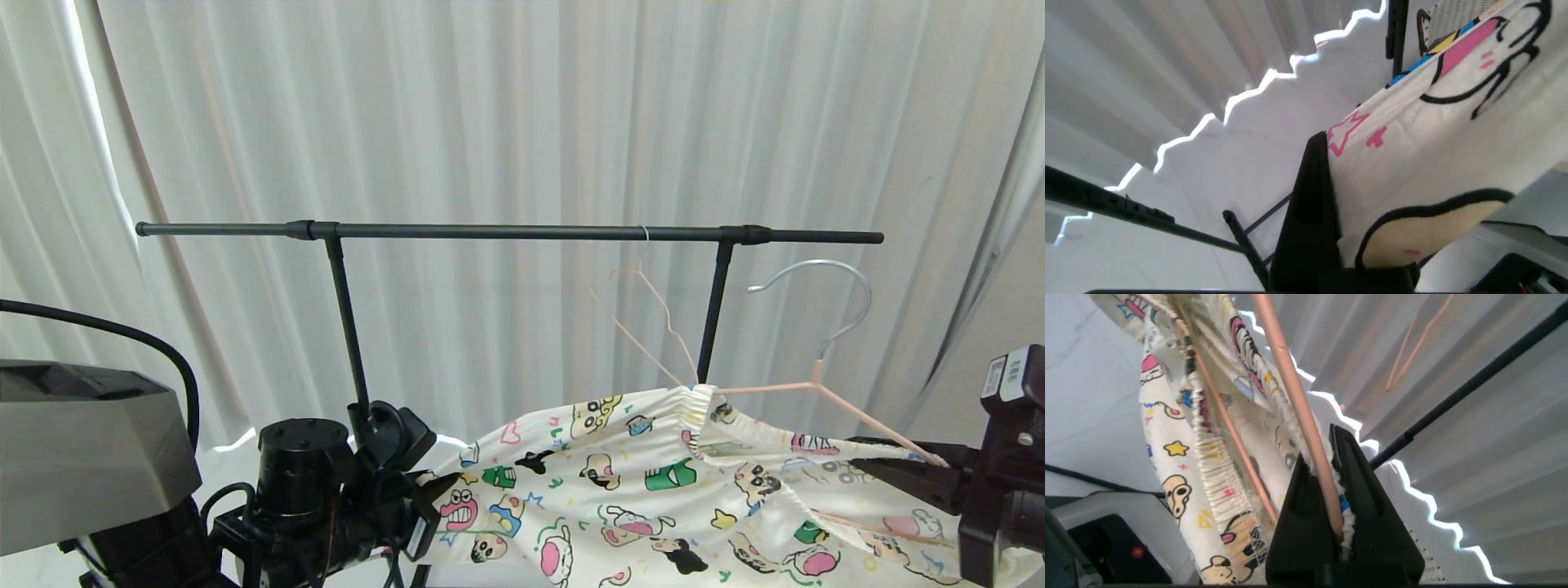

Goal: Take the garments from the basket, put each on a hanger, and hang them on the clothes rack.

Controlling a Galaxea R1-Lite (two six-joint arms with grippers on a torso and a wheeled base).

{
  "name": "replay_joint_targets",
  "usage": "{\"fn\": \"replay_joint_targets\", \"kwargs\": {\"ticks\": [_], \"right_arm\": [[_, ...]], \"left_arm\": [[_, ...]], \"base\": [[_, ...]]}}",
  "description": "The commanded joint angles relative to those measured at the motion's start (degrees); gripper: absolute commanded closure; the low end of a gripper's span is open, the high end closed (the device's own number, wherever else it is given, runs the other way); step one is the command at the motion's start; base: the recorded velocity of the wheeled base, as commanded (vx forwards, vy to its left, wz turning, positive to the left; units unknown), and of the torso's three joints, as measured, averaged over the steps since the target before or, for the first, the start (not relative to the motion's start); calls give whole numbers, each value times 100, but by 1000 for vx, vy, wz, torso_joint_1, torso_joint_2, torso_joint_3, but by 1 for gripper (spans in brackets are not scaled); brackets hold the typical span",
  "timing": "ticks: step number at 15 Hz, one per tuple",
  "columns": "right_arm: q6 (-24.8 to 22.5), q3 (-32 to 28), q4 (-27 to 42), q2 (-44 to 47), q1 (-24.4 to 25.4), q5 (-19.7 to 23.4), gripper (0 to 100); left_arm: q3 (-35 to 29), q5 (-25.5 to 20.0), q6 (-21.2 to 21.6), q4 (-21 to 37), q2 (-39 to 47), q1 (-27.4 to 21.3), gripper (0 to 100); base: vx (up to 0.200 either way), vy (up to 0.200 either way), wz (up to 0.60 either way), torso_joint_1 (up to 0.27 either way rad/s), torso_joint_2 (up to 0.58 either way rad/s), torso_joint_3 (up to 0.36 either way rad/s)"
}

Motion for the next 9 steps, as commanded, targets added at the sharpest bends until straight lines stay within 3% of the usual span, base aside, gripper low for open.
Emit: {"fn": "replay_joint_targets", "kwargs": {"ticks": [1,3,4,9], "right_arm": [[10,-5,3,0,-65,-1,100],[19,-5,3,0,-65,-10,100],[19,4,3,-9,-65,-37,100],[37,4,3,-53,-91,-125,100]], "left_arm": [[-1,-6,-2,-13,8,-77,100],[8,21,-10,-206,-19,-217,100],[17,21,-10,-250,-19,-226,0],[-10,-32,-63,-637,-45,-341,0]], "base": [[0,0,0,0,0,0],[0,0,0,0,0,0],[0,0,0,0,0,0],[0,0,0,0,0,0]]}}
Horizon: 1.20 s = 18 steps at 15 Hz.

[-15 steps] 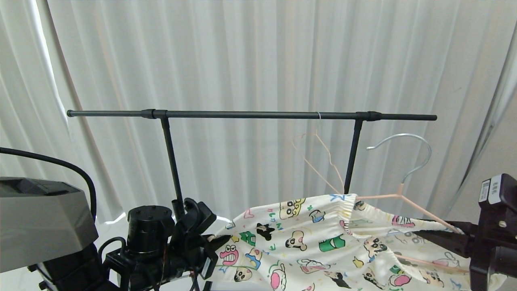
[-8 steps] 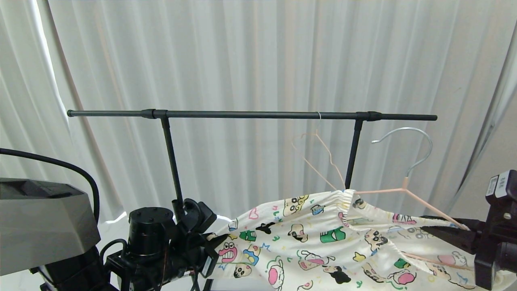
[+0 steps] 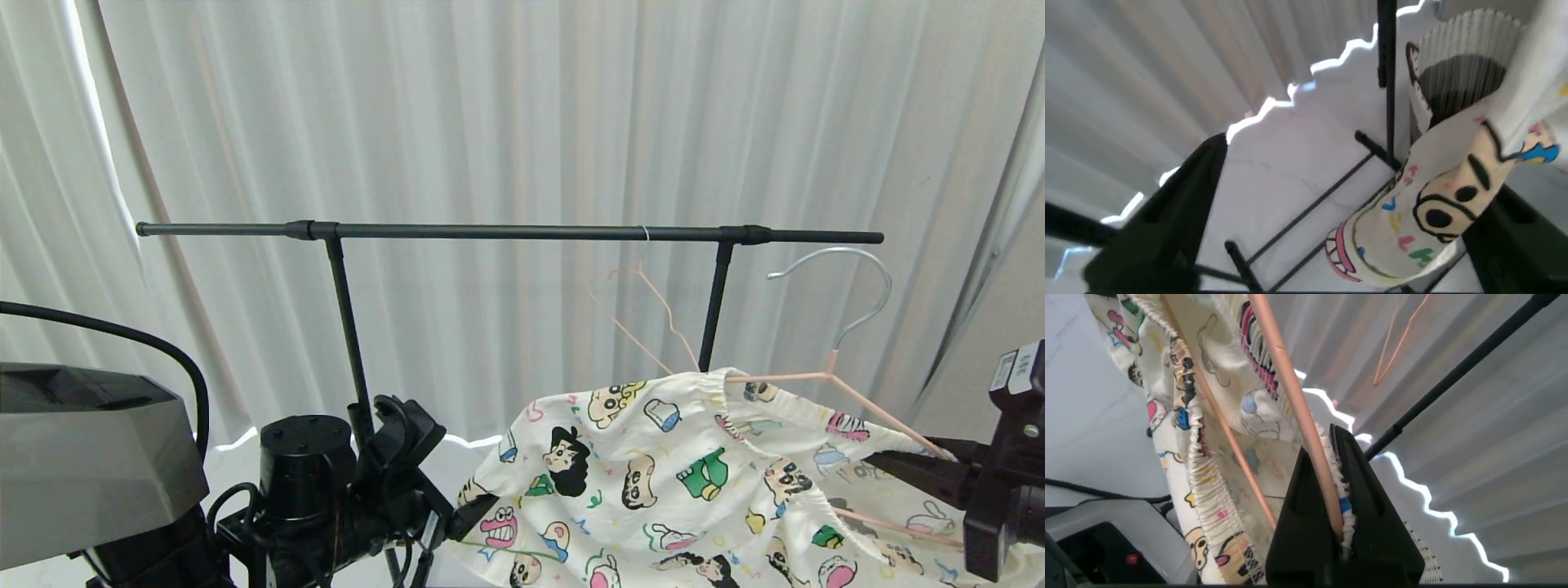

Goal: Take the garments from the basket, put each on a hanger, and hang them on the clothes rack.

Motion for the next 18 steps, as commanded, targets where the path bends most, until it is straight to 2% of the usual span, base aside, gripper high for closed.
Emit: {"fn": "replay_joint_targets", "kwargs": {"ticks": [1,4,6,12,14,18], "right_arm": [[-10,0,3,-5,-89,6,100],[87,176,29,-251,-625,41,100],[298,343,29,-383,-669,6,100],[377,475,38,-427,-985,-3,100],[377,448,222,-533,-1249,-20,100],[377,501,803,-779,-1258,-20,100]], "left_arm": [[-4,-41,-66,-107,-25,-83,0],[-13,-120,-216,-326,-121,-110,0],[-83,-120,-541,-318,-271,-110,0],[-101,-58,-822,-291,-438,-92,0],[-92,162,-963,-291,-508,119,0],[-22,258,-1165,-291,-877,462,0]], "base": [[0,0,0,0,0,0],[0,0,0,0,0,0],[0,0,0,0,0,0],[0,0,0,0,0,0],[0,0,0,0,0,0],[0,0,0,0,0,0]]}}
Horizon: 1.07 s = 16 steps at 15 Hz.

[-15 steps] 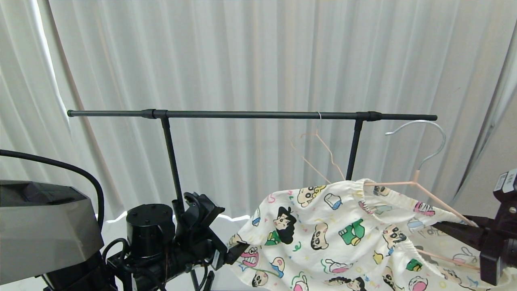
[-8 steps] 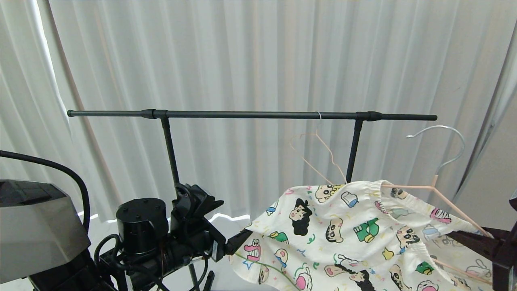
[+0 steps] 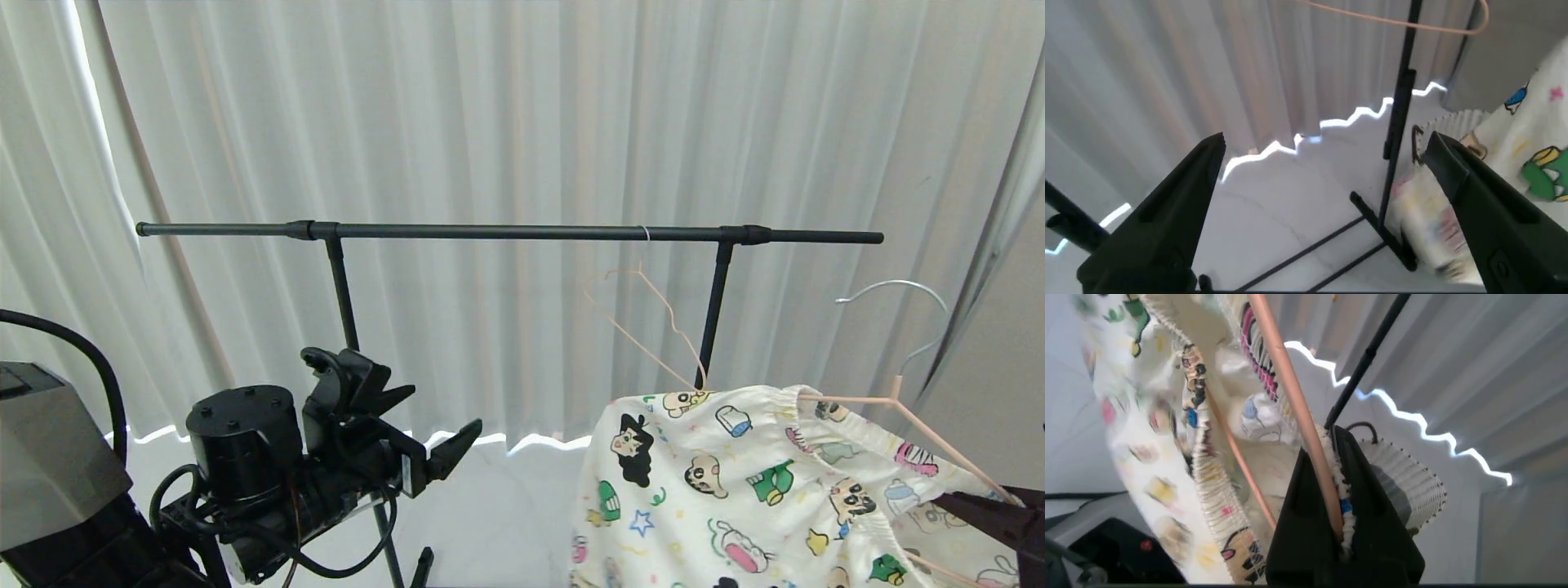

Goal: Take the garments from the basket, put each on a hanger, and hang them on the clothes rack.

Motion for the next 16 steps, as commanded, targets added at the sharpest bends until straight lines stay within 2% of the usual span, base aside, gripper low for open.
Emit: {"fn": "replay_joint_targets", "kwargs": {"ticks": [1,5,7,9,10,11,12,14,16], "right_arm": [[3,8,89,-106,-12,-1,100],[3,-1,124,-53,-30,-53,100],[3,-18,300,-53,-30,-97,100],[3,-18,423,-71,-38,-97,100],[3,8,537,-62,-38,-106,100],[3,-1,616,-62,-38,-106,100],[3,-9,810,0,-38,-203,100],[56,-18,906,79,-30,-537,100],[293,-80,985,149,-30,-660,100]], "left_arm": [[-1,5,-33,-4,-227,167,0],[26,5,-33,-4,-244,545,0],[114,5,-7,260,-411,563,0],[-97,-4,-33,1271,-930,492,0],[-387,5,-42,2264,-1290,484,0],[-563,22,-51,2774,-1466,492,0],[-1205,479,-33,4936,-1940,571,0],[-1732,1156,-191,6571,-2107,554,0],[-1732,1323,-227,6562,-2046,527,0]], "base": [[0,0,0,0,0,0],[0,0,0,0,0,0],[0,0,0,0,0,0],[0,0,0,0,0,0],[0,0,0,0,0,0],[0,0,0,0,0,0],[0,0,0,0,0,0],[0,0,0,0,0,0],[0,0,0,0,0,0]]}}
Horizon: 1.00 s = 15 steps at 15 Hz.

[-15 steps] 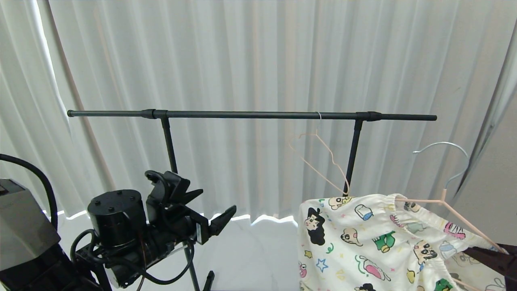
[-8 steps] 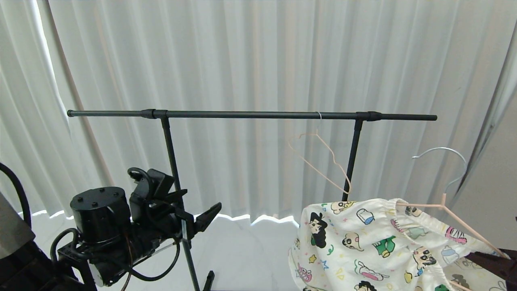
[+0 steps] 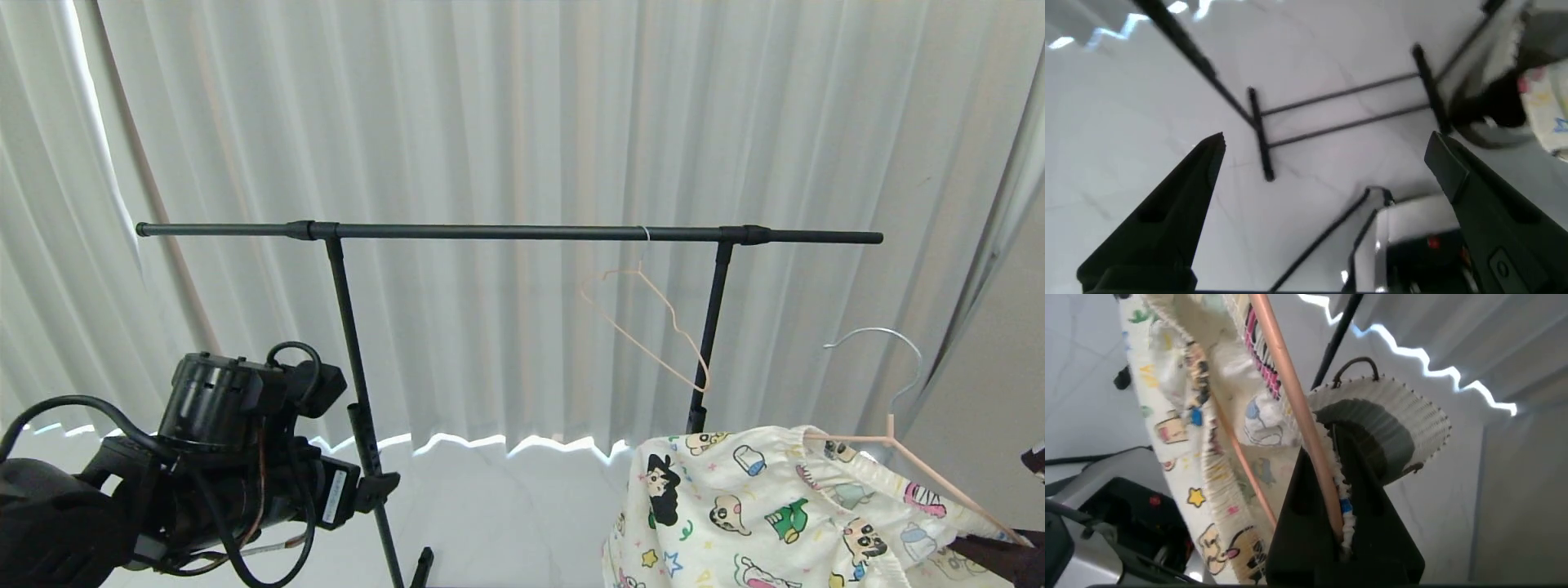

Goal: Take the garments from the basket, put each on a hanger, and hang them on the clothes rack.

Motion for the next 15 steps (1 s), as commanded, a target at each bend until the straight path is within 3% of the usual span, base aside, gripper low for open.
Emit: {"fn": "replay_joint_targets", "kwargs": {"ticks": [1,3,6,8,11,12,15], "right_arm": [[110,-86,59,167,5,-89,100],[418,-227,59,361,22,-116,100],[928,-684,103,624,224,-142,100],[1227,-754,305,791,936,-608,100],[2633,-1088,226,1266,2009,-1390,100],[2905,-1193,138,1389,2219,-1575,100],[2985,-1431,-2,1644,2386,-1759,100]], "left_arm": [[-190,294,-21,20,-252,-89,0],[-163,672,-38,20,-234,-186,0],[-216,681,-38,-6,-252,-195,0],[-216,698,-38,-120,-278,-230,0],[-225,777,-30,-182,-357,-221,0],[-216,786,-30,-182,-384,-221,0],[-225,777,-30,-182,-428,-230,0]], "base": [[0,0,0,0,0,0],[0,0,0,0,0,0],[0,0,0,0,0,0],[0,0,0,0,0,0],[0,133,0,3,0,0],[0,200,0,-2,-7,2],[0,200,0,1,4,4]]}}
